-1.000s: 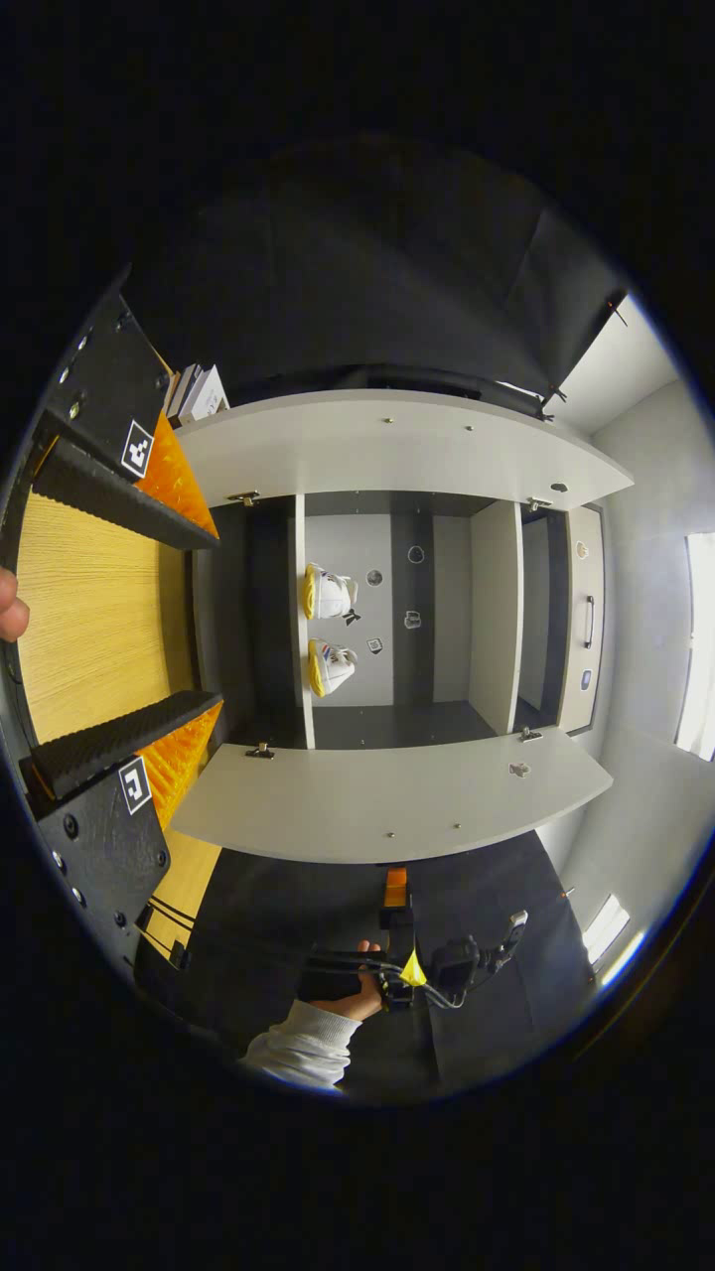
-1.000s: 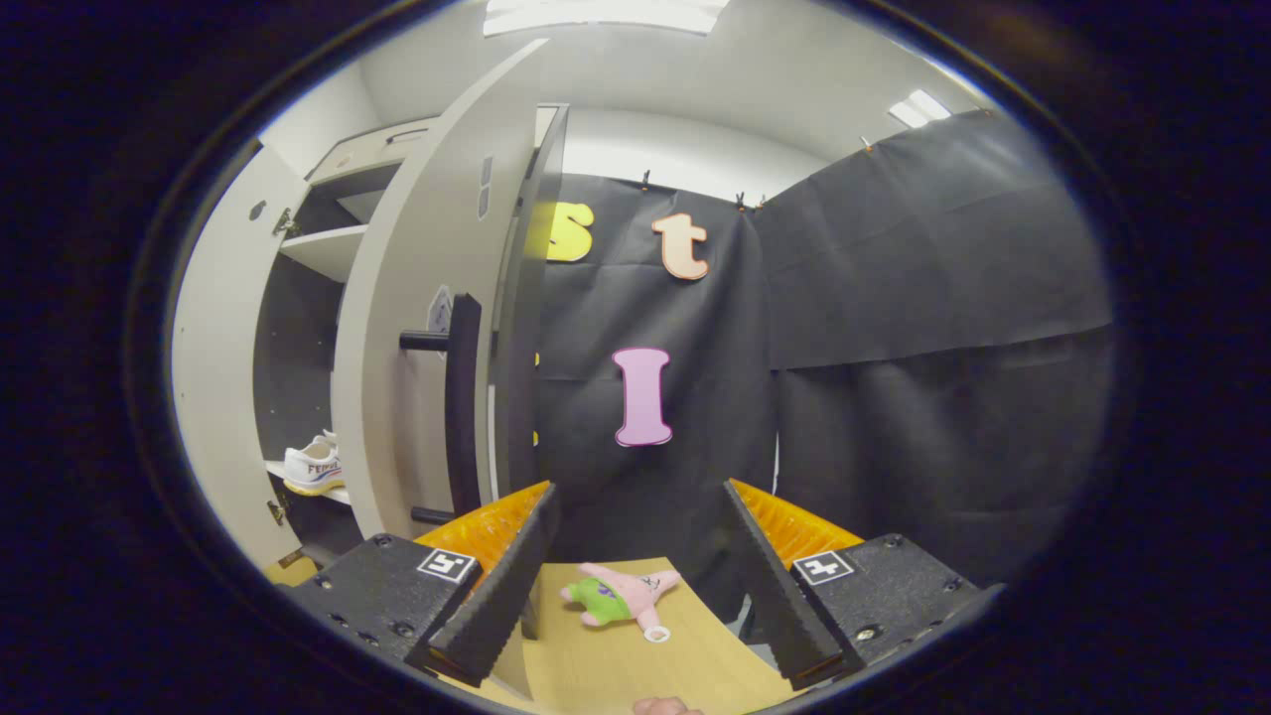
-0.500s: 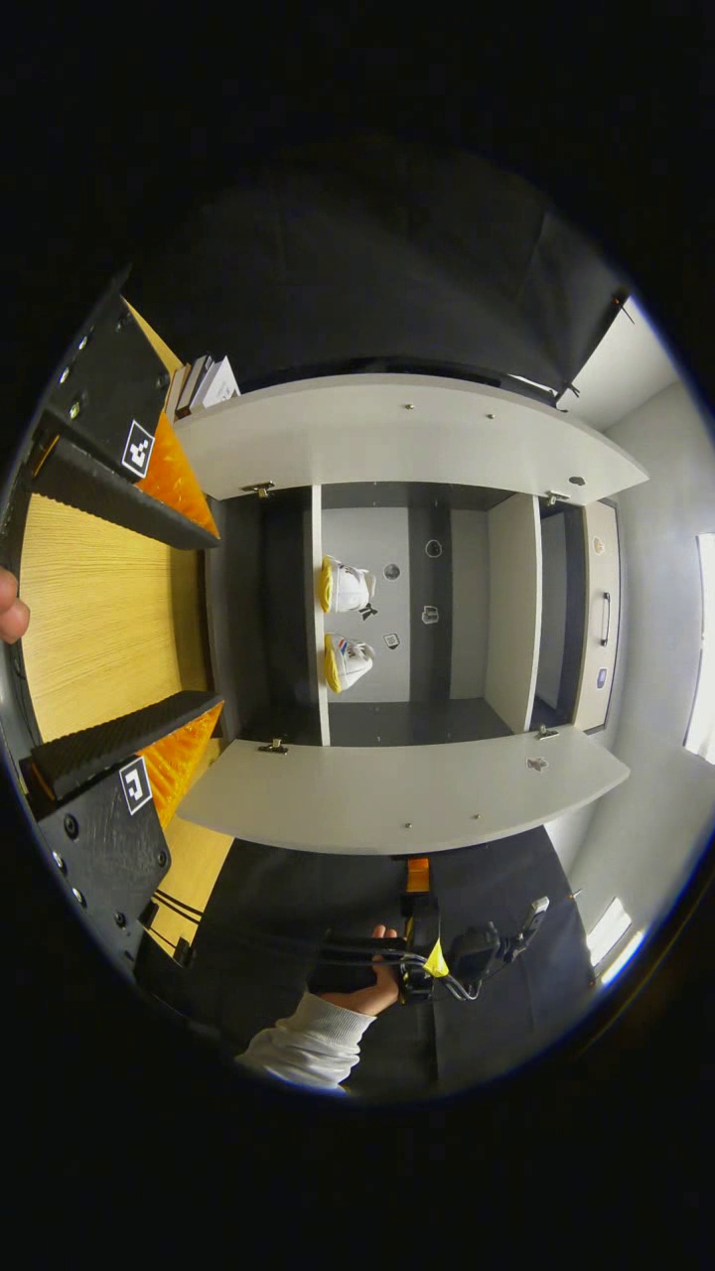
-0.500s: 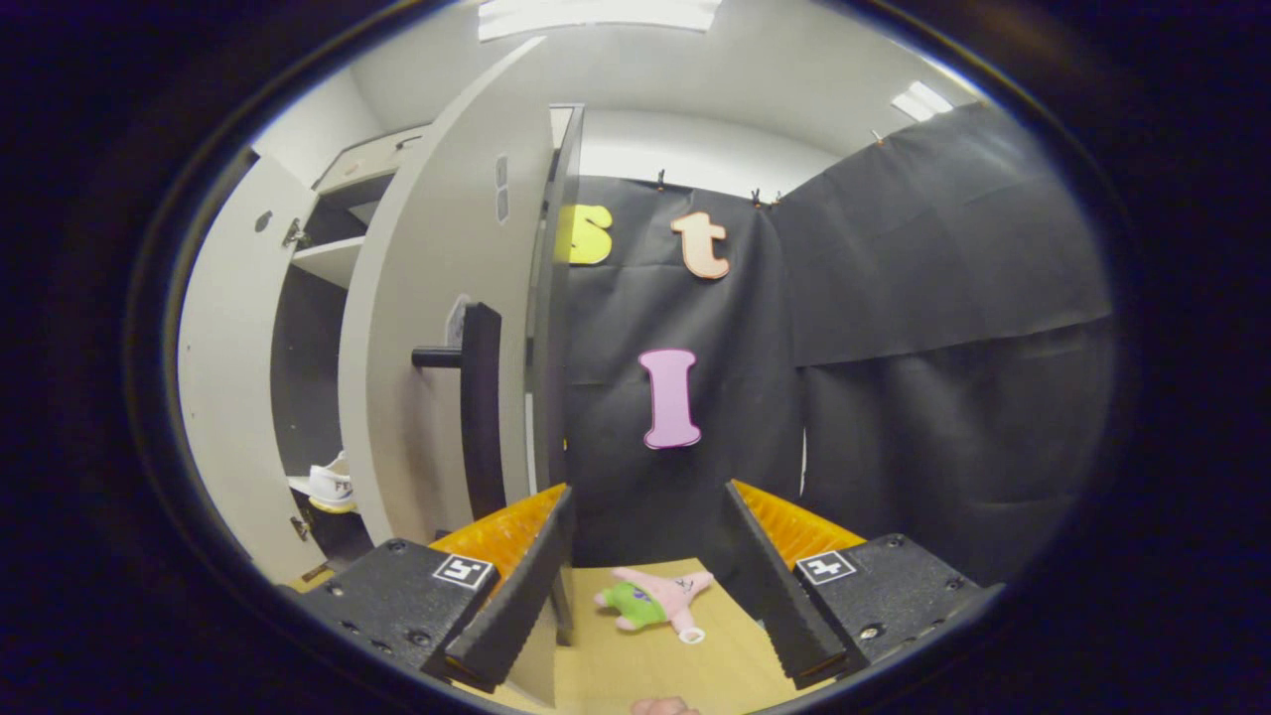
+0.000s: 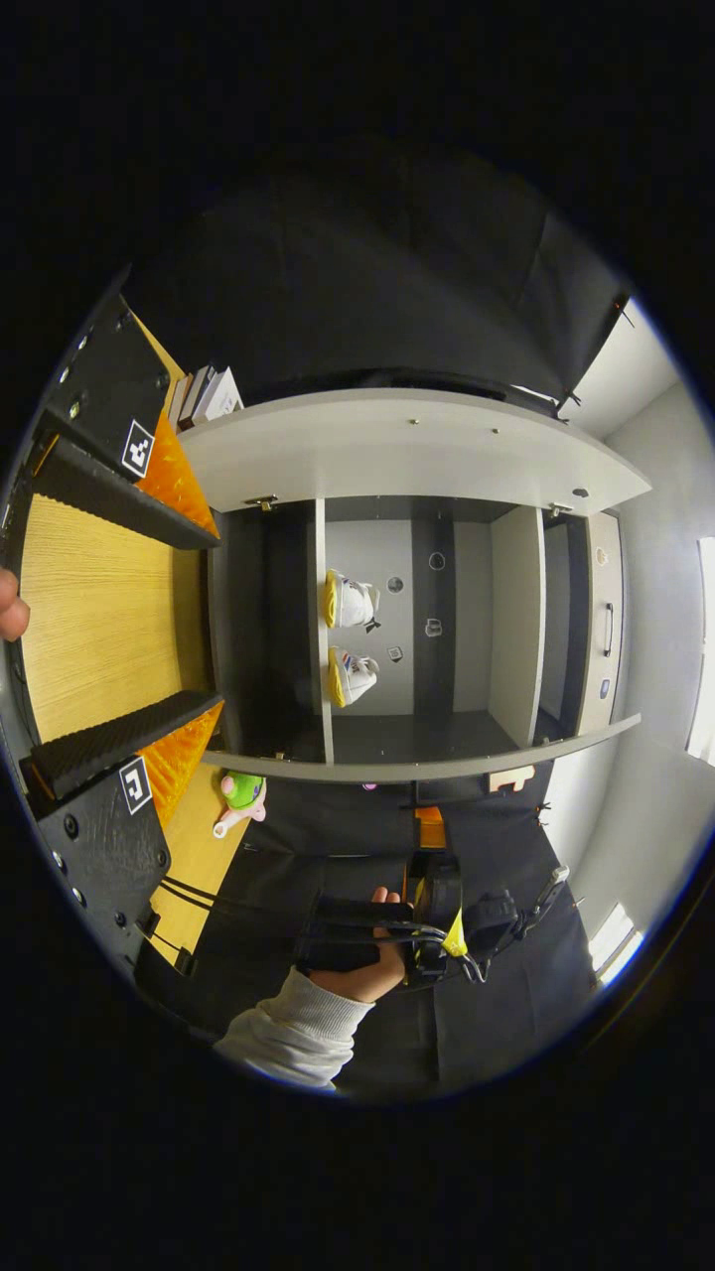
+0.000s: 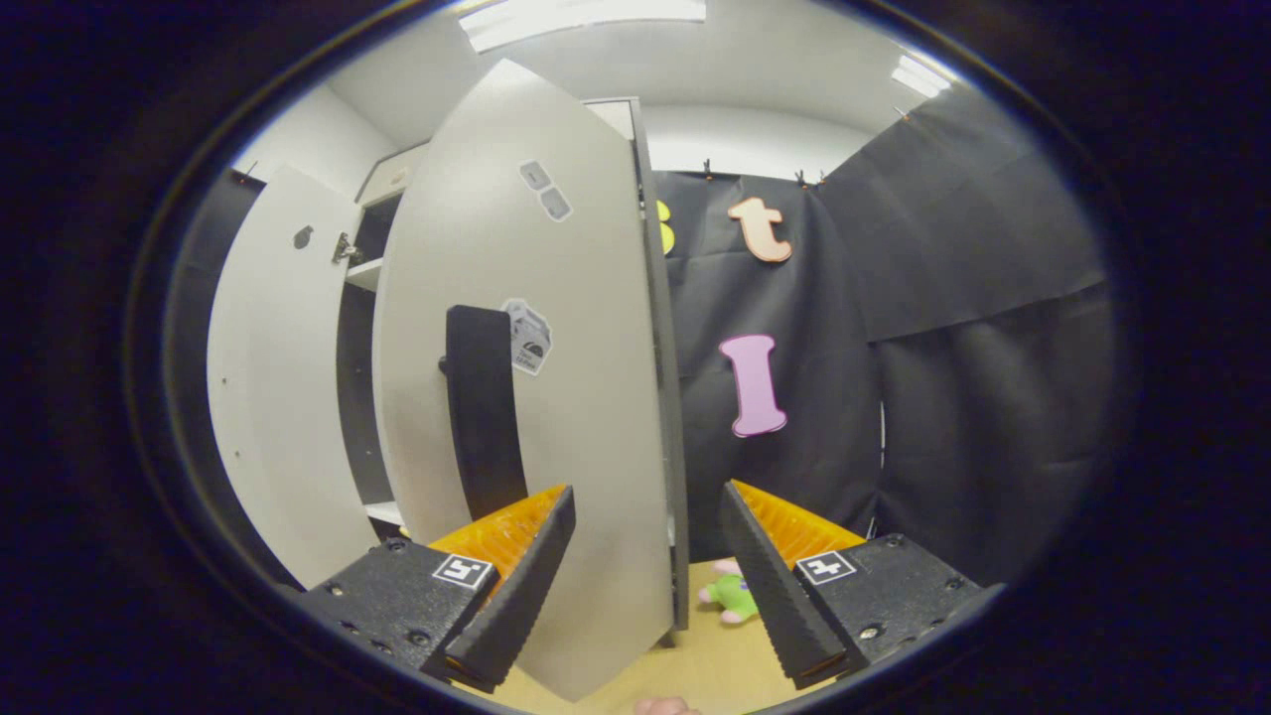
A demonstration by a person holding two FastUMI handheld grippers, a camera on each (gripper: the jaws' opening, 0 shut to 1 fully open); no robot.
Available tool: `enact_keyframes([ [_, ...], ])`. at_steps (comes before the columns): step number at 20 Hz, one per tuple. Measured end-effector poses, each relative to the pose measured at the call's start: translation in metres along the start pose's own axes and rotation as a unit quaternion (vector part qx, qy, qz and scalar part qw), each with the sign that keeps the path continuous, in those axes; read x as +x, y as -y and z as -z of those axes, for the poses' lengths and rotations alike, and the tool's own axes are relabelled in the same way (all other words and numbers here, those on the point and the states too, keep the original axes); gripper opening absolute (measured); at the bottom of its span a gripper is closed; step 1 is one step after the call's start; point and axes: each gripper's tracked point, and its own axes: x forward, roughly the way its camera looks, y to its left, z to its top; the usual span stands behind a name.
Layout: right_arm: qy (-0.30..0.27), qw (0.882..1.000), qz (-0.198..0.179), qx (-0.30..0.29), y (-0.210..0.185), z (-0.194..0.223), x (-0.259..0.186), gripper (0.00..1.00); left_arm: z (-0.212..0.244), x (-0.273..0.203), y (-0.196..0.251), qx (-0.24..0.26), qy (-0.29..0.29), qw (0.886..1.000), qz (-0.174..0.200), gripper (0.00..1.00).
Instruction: Grab one shoe with the right hand and put it into the shoe cabinet, grab the other shoe with the left hand and put it into the shoe cabinet; then close the right door with the right hand and the left door with the left hand.
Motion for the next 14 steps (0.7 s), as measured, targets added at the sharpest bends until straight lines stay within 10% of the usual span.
enact_keyframes([
  [7, -0.011, 1.0, -0.023, -0.003, -0.052, 0.008, 0.043, 1.0, 0.008, -0.008, -0.023, -0.007, -0.009, 0.999, -0.033, 0.86],
  [14, -0.003, 0.998, -0.041, -0.049, -0.037, 0.023, -0.052, 0.98, 0.003, -0.022, -0.092, 0.009, -0.001, 0.994, -0.112, 0.87],
])
